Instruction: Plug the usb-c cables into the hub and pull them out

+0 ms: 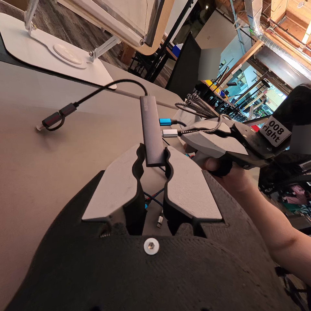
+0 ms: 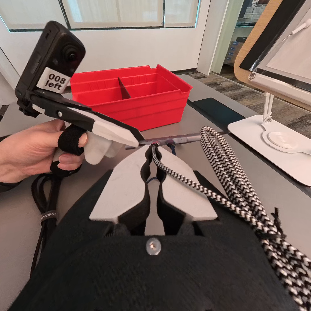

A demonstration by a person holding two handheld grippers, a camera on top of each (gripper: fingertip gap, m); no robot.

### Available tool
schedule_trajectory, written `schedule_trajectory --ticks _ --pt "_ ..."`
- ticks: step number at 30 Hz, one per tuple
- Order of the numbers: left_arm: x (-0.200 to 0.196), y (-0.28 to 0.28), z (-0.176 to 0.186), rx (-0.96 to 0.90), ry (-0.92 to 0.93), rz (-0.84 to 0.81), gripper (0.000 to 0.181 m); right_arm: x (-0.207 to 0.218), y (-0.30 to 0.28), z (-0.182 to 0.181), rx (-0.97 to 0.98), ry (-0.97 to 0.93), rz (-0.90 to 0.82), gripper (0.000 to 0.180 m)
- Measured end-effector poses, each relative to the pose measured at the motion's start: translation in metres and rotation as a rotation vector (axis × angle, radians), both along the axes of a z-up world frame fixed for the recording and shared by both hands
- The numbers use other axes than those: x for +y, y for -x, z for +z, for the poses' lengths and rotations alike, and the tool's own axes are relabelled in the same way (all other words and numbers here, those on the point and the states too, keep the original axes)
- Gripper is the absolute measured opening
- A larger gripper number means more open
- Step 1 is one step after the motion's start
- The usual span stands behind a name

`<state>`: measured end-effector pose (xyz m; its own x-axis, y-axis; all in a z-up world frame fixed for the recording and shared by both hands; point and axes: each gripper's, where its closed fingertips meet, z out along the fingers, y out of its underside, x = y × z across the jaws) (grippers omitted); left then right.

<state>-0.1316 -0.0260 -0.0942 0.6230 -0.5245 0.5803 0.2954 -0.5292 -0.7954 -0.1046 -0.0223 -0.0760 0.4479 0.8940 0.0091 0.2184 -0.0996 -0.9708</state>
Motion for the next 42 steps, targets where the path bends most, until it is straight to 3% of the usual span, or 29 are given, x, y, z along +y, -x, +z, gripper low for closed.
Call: schedule_trajectory --ticks 4,6,9,11,14,20,28,35,37,42 --pt "0.0 0.012 0.016 -0.038 -0.063 0.048 0.02 -0.004 0.004 -0.003 -0.01 -0.007 0.021 0.002" --pt "-0.014 -0.003 0.044 -0.159 -0.142 -0.093 0.006 -0.007 0.01 -0.016 -0.066 -0.005 0.048 0.002" --pt "-0.016 -0.039 0.033 0.005 -0.069 -0.195 0.0 -0.018 0.028 -0.029 -0.114 -0.029 0.071 0.003" --pt "-0.011 -0.032 0.043 0.03 -0.126 -0.127 0.0 -0.018 0.027 -0.034 -0.149 -0.035 0.05 0.003" --pt "-0.012 0.0 0.056 0.019 -0.177 -0.02 0.018 -0.011 0.02 -0.04 -0.125 0.04 0.04 0.003" --pt "-0.014 0.034 -0.009 0.313 -0.003 0.076 0.051 -0.008 0.021 -0.041 -0.136 0.026 0.045 0.003" --pt "-0.002 0.024 -0.057 0.318 0.197 -0.048 0.068 -0.012 0.024 -0.042 -0.172 -0.021 0.046 0.003" --pt "-0.007 0.012 -0.065 0.285 0.252 -0.162 0.048 -0.013 0.024 -0.045 -0.18 -0.021 0.056 0.003" --pt "-0.012 0.004 -0.065 0.256 0.266 -0.227 0.029 -0.013 0.025 -0.046 -0.192 -0.027 0.059 0.003" --pt "-0.008 0.008 -0.064 0.374 0.172 -0.197 0.025 -0.015 0.026 -0.045 -0.184 -0.07 0.067 0.003"
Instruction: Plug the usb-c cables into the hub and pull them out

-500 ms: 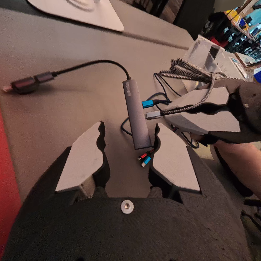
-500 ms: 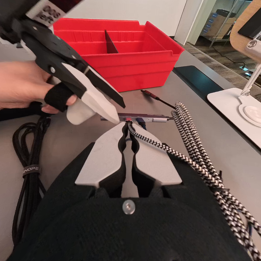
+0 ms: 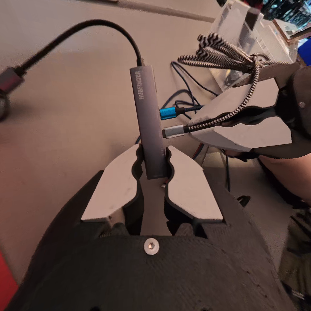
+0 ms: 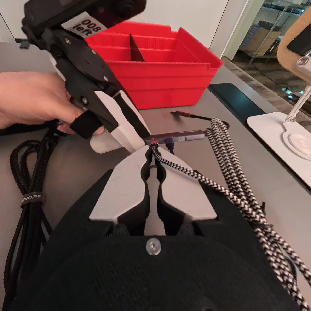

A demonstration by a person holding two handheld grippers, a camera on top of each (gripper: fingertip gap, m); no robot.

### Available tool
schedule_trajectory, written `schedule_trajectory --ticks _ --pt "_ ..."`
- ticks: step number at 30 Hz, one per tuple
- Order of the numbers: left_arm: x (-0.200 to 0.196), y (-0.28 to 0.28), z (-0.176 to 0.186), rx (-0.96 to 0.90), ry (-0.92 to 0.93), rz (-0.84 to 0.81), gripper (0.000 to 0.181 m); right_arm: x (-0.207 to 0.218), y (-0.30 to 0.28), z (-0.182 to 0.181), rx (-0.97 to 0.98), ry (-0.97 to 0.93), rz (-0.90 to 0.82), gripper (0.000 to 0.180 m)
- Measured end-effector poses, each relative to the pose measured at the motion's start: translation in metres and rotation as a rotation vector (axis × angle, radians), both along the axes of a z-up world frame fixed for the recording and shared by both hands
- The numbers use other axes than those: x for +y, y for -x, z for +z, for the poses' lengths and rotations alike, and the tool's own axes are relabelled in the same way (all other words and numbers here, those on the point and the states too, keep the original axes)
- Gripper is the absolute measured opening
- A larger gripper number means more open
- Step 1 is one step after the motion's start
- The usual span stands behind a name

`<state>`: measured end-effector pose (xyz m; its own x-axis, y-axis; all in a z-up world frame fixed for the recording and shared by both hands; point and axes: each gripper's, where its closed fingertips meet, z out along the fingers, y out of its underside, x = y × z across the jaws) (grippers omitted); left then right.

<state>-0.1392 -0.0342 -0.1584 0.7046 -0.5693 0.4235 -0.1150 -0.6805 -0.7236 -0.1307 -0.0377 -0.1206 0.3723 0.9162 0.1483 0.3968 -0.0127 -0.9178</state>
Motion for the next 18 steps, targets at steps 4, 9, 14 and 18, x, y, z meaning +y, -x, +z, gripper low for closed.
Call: schedule_trajectory --ticks 4,9,14,18 --pt "0.003 0.003 0.033 -0.014 -0.179 0.056 0.024 -0.003 -0.002 0.023 0.118 -0.084 0.021 0.003" --pt "0.001 0.003 0.06 0.091 -0.425 0.12 0.024 -0.01 -0.005 0.046 0.175 -0.358 0.013 0.003" --pt "-0.003 -0.002 0.074 0.116 -0.52 0.147 0.024 -0.017 -0.011 0.061 0.25 -0.445 0.007 0.003" --pt "-0.005 -0.001 0.081 0.13 -0.572 0.156 0.024 -0.02 -0.011 0.066 0.267 -0.46 0.012 0.003"
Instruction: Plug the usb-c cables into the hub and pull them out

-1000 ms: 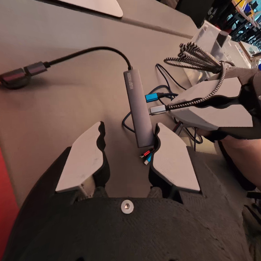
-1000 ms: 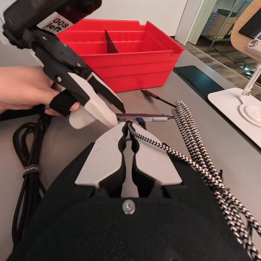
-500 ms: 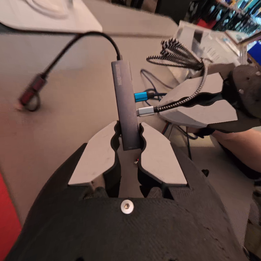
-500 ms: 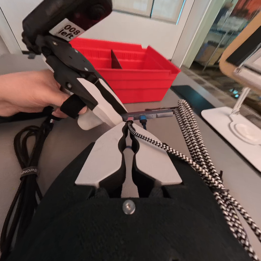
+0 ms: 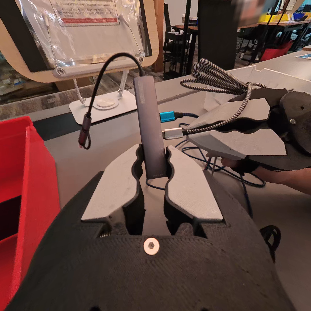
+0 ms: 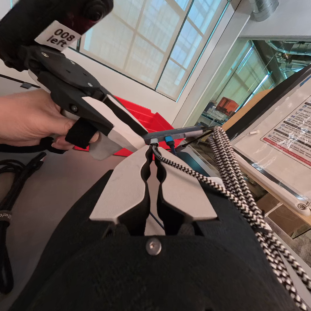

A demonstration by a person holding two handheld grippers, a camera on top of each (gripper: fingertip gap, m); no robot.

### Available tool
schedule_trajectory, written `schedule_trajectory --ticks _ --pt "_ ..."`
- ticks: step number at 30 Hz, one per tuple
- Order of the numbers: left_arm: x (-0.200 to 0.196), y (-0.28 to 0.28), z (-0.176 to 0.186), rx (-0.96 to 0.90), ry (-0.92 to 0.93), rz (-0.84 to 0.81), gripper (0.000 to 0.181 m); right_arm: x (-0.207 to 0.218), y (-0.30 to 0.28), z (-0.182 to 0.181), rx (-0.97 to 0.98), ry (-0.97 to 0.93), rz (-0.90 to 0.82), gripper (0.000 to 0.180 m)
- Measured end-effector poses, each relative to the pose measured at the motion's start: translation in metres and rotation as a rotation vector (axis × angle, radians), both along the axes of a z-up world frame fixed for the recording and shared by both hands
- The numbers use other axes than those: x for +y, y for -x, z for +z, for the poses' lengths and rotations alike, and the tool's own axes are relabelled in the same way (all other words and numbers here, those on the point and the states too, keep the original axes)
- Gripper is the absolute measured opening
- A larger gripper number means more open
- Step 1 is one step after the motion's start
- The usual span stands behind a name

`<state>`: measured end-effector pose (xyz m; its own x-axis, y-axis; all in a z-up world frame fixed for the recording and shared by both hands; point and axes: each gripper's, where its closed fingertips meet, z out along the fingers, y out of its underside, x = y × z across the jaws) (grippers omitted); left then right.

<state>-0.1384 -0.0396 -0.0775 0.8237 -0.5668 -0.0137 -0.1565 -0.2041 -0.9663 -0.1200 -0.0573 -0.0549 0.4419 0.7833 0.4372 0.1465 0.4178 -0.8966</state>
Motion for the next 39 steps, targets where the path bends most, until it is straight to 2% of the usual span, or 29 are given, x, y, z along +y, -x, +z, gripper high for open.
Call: schedule_trajectory --ticks 7,22,32,34,36,39 --pt "-0.001 0.002 -0.004 -0.018 0.022 0.003 0.024 0.0 0.002 -0.004 -0.004 0.028 0.009 0.003" --pt "-0.004 0.005 -0.008 0.072 0.007 0.014 0.025 0.0 0.005 -0.012 -0.08 0.046 0.049 0.003" --pt "0.001 0.011 -0.005 0.089 -0.014 0.062 0.024 0.003 0.009 -0.012 -0.036 0.096 0.026 0.003" --pt "0.005 0.014 -0.012 0.079 0.02 0.057 0.024 0.005 0.011 -0.019 -0.103 0.154 0.061 0.006" --pt "0.013 0.026 -0.022 0.094 0.06 0.126 0.024 0.003 0.011 -0.032 -0.219 0.222 0.107 0.021" --pt "0.022 0.042 -0.042 0.103 0.153 0.185 0.024 0.003 0.001 -0.049 -0.397 0.28 0.139 0.018"
